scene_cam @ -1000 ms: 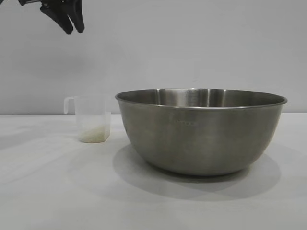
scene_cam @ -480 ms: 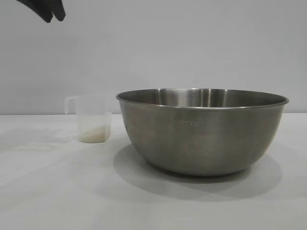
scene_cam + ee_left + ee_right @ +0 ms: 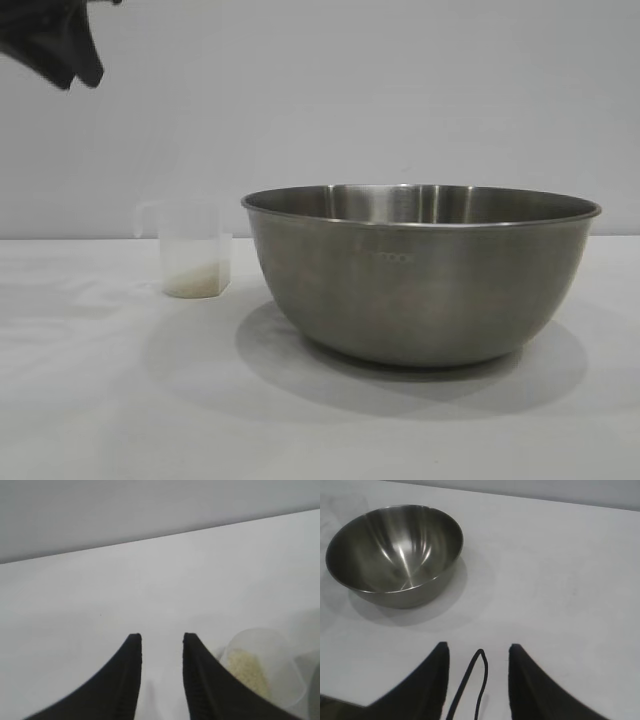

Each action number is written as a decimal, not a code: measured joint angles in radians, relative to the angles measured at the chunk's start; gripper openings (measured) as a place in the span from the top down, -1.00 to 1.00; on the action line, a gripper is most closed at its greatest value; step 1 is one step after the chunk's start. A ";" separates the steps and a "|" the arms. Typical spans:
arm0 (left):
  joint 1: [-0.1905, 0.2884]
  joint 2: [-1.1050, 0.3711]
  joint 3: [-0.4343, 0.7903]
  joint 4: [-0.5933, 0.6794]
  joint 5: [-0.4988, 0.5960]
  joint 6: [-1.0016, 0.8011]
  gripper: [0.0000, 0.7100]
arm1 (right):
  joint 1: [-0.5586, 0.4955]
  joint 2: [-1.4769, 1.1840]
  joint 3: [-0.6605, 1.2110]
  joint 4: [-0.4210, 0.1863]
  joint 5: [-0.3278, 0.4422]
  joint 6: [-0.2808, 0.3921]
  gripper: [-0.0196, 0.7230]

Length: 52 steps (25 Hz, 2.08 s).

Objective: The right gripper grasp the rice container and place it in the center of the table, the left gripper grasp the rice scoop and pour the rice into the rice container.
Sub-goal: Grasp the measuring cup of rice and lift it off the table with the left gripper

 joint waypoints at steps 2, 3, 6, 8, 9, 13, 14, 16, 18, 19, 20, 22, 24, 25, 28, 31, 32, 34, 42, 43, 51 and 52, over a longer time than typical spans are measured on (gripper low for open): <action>-0.007 0.024 0.071 0.004 -0.172 0.000 0.54 | 0.000 0.000 0.000 0.000 0.000 0.000 0.32; -0.007 0.047 0.093 0.004 -0.235 0.000 0.54 | 0.000 0.000 0.000 0.000 0.000 0.000 0.32; -0.007 0.141 0.135 0.000 -0.429 0.000 0.54 | 0.000 0.000 0.000 0.002 0.000 0.000 0.32; -0.007 0.213 0.137 0.006 -0.522 -0.007 0.54 | 0.000 0.000 0.000 0.002 0.000 0.000 0.32; -0.007 0.248 0.137 0.015 -0.549 -0.015 0.54 | 0.000 0.000 0.000 0.002 0.000 0.000 0.32; -0.007 0.353 0.133 0.052 -0.572 -0.024 0.54 | 0.000 0.000 0.000 0.002 0.000 0.000 0.32; -0.007 0.370 0.131 0.054 -0.574 -0.024 0.54 | 0.000 0.000 0.000 0.002 0.000 0.000 0.32; -0.007 0.397 0.118 0.054 -0.576 -0.024 0.54 | 0.000 0.000 0.000 0.003 0.000 0.000 0.32; -0.007 0.414 0.096 0.054 -0.576 -0.024 0.54 | 0.000 0.000 0.000 0.002 0.000 0.000 0.32; -0.007 0.426 0.083 0.054 -0.576 -0.024 0.54 | 0.000 0.000 0.000 0.002 0.000 0.000 0.32; -0.007 0.434 0.067 0.054 -0.578 -0.026 0.54 | 0.000 0.000 0.000 0.002 0.000 0.000 0.32; -0.007 0.461 0.036 0.054 -0.580 -0.026 0.54 | 0.000 0.000 0.000 0.002 0.000 0.000 0.32; -0.007 0.489 0.009 0.054 -0.580 -0.026 0.54 | 0.000 0.000 0.000 0.002 0.000 0.000 0.32; -0.007 0.500 -0.003 0.054 -0.580 -0.026 0.54 | 0.000 0.000 0.000 0.002 0.000 0.000 0.32; -0.007 0.534 -0.038 0.054 -0.580 -0.026 0.54 | 0.000 0.000 0.000 0.002 0.000 0.000 0.32; -0.007 0.565 -0.077 0.052 -0.580 -0.026 0.54 | 0.000 0.000 0.000 0.002 0.000 0.000 0.32; -0.007 0.573 -0.092 0.052 -0.580 -0.026 0.54 | 0.000 0.000 0.000 0.002 0.000 0.000 0.32; -0.007 0.588 -0.118 0.052 -0.580 -0.026 0.54 | 0.000 0.000 0.000 0.002 0.000 0.000 0.32; -0.007 0.597 -0.204 0.028 -0.580 -0.026 0.54 | 0.000 0.000 0.000 0.002 0.000 0.000 0.32; -0.007 0.597 -0.211 0.028 -0.580 -0.026 0.54 | 0.000 0.000 0.000 0.002 0.000 0.000 0.32; -0.007 0.599 -0.233 0.030 -0.578 -0.026 1.00 | 0.000 0.000 0.000 0.002 0.000 0.000 0.32; -0.007 0.599 -0.235 0.034 -0.578 -0.026 1.00 | 0.000 0.000 0.000 0.002 0.000 0.000 0.32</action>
